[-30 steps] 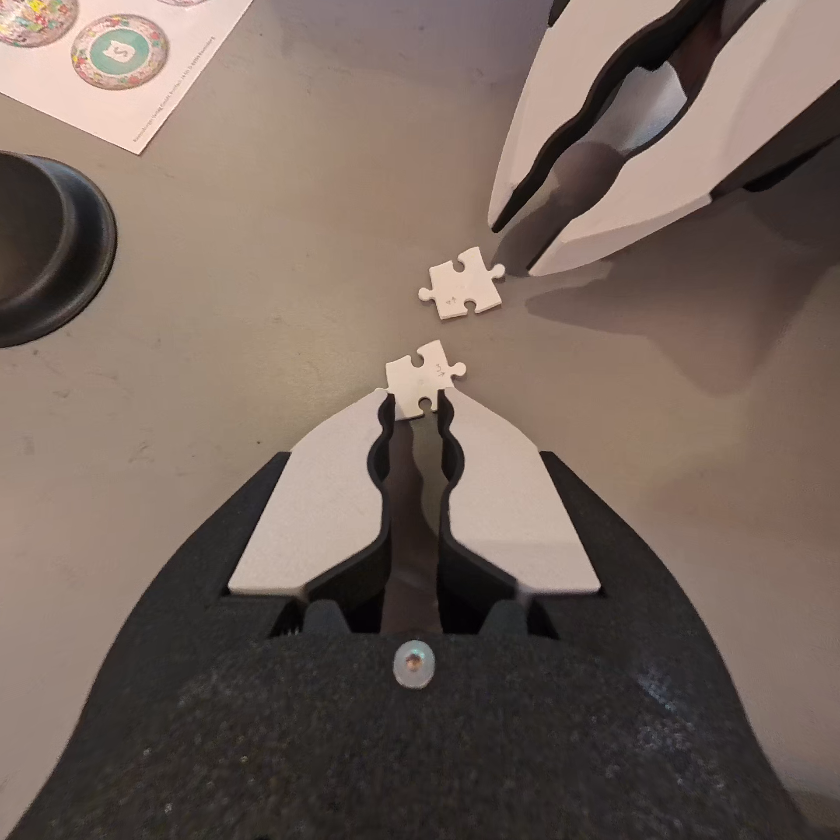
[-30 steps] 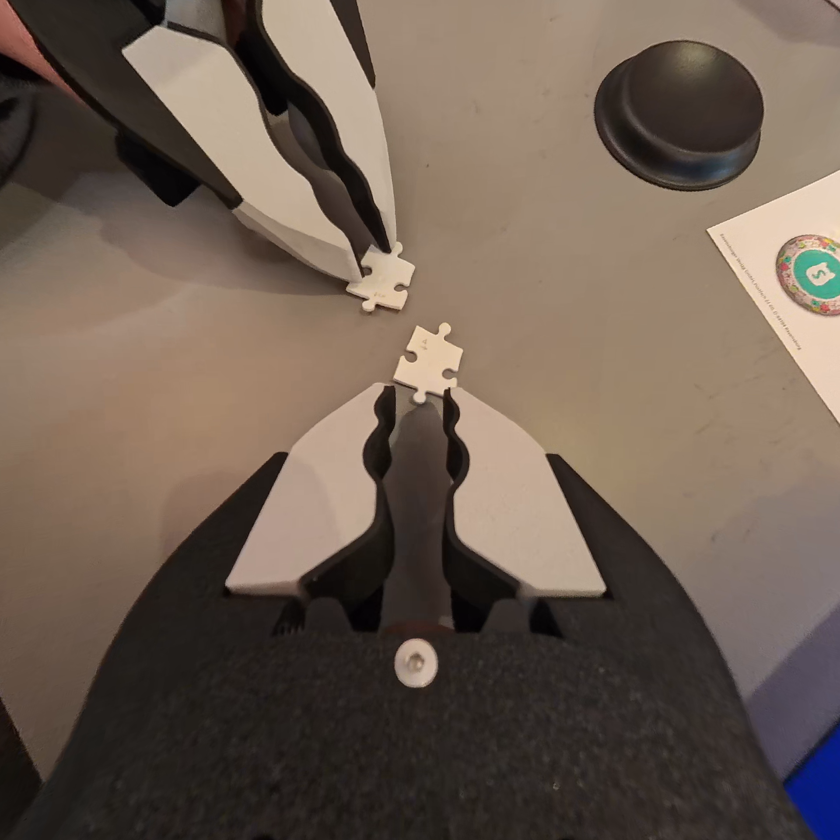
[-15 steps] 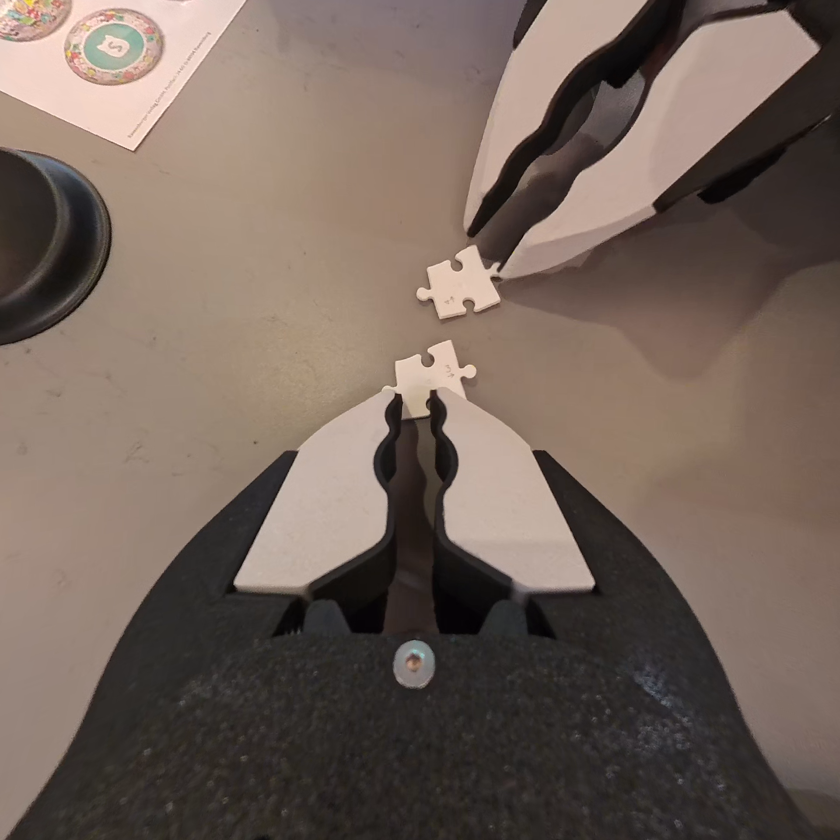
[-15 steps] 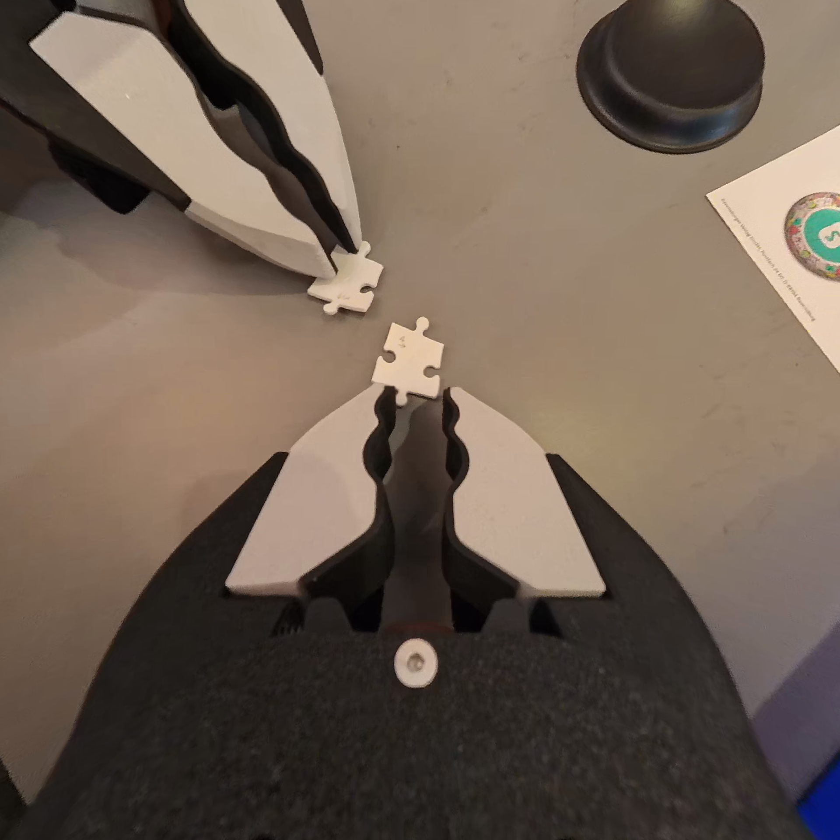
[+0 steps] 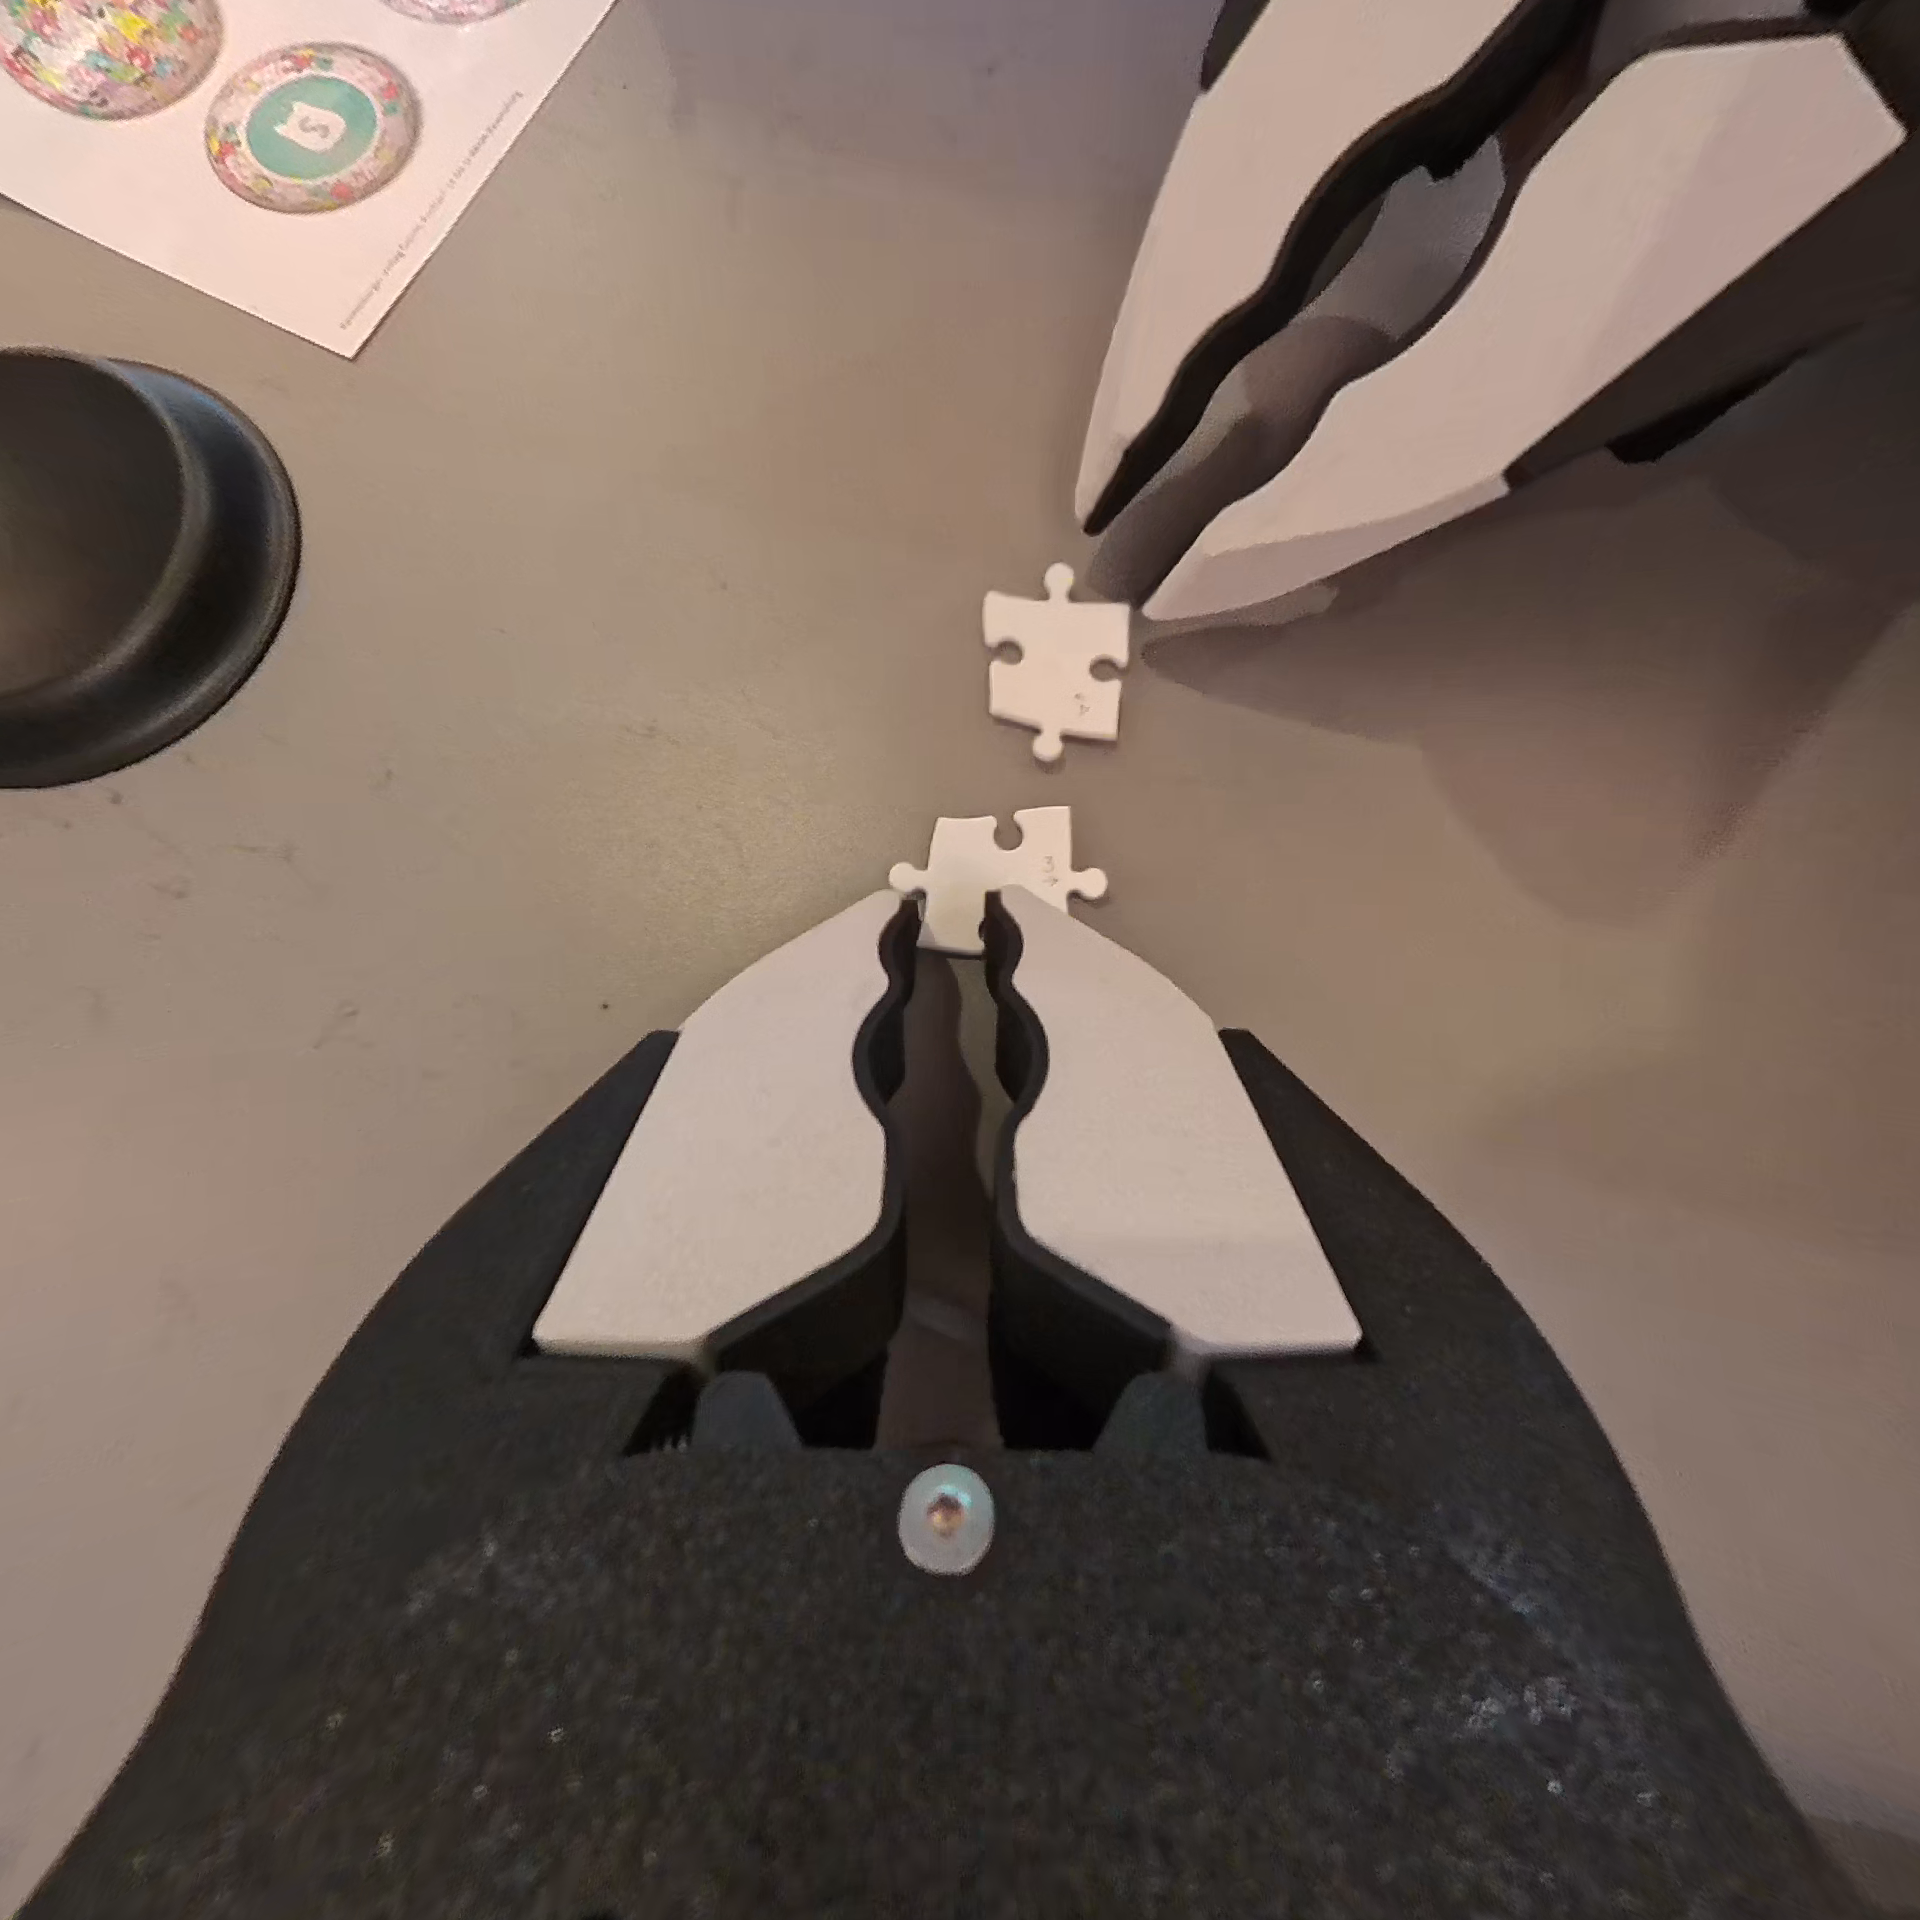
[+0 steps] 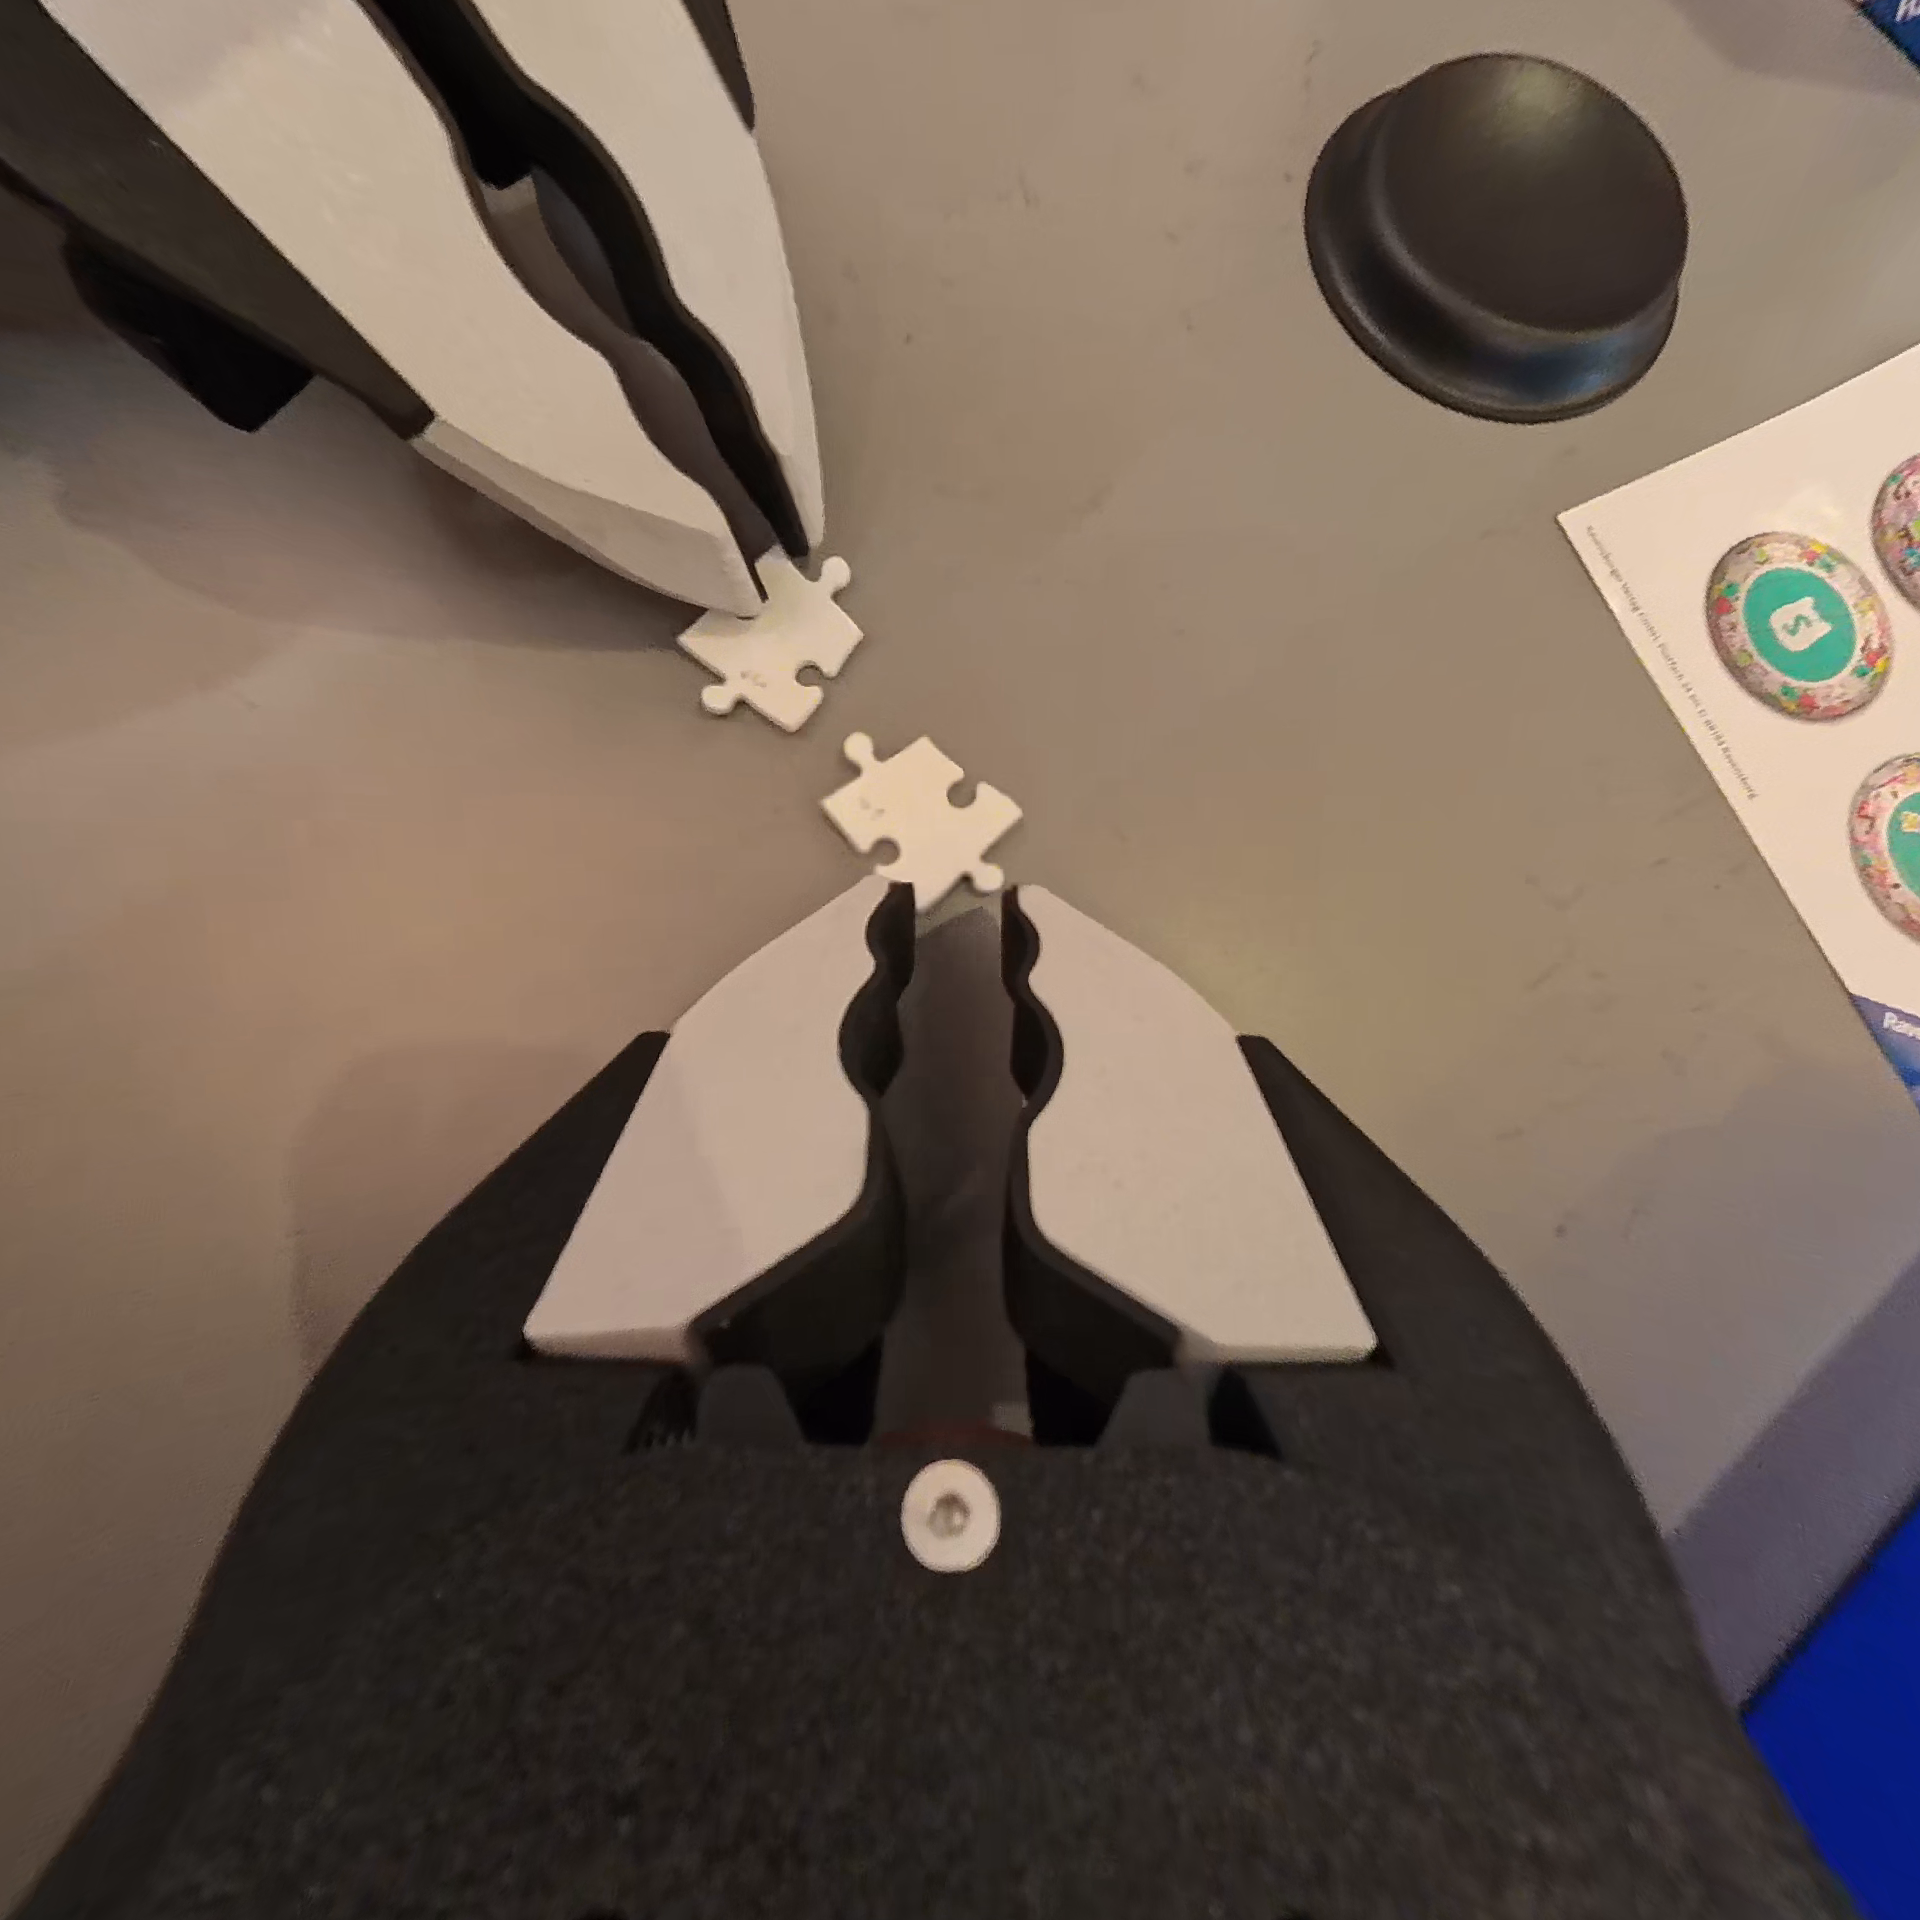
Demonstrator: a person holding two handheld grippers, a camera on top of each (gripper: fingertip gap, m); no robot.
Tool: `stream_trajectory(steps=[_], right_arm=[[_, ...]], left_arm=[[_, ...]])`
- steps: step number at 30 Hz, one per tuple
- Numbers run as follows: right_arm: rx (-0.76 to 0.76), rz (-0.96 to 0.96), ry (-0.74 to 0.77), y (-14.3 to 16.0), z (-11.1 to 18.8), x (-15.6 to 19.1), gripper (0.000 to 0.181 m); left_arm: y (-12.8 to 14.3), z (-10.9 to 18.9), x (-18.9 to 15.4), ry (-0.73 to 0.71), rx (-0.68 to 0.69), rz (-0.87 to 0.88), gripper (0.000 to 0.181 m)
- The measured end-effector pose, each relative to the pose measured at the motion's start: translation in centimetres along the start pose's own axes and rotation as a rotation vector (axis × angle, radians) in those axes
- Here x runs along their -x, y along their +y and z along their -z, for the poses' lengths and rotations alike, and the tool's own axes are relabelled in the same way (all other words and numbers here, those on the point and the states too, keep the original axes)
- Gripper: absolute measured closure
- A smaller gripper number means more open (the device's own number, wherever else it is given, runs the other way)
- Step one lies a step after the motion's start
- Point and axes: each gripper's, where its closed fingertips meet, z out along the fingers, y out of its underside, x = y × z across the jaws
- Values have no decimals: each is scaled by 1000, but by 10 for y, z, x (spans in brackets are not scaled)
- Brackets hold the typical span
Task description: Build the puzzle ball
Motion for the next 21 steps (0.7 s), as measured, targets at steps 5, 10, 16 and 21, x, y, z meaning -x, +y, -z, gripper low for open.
stream_trajectory(steps=[5, 10, 16, 21], right_arm=[[10, 5, -26, 2, -4, 7, 166], [-7, -13, -85, -1, -4, 21, 167], [-18, -19, -106, -4, -4, 26, 167], [-5, -21, -143, -4, -8, 34, 166]], left_arm=[[3, -1, -4, 25, 19, 0, 170], [6, 1, -9, 49, 33, -1, 170], [9, 3, -15, 95, 42, 25, 169], [9, 6, -14, 88, 88, 16, 167]])
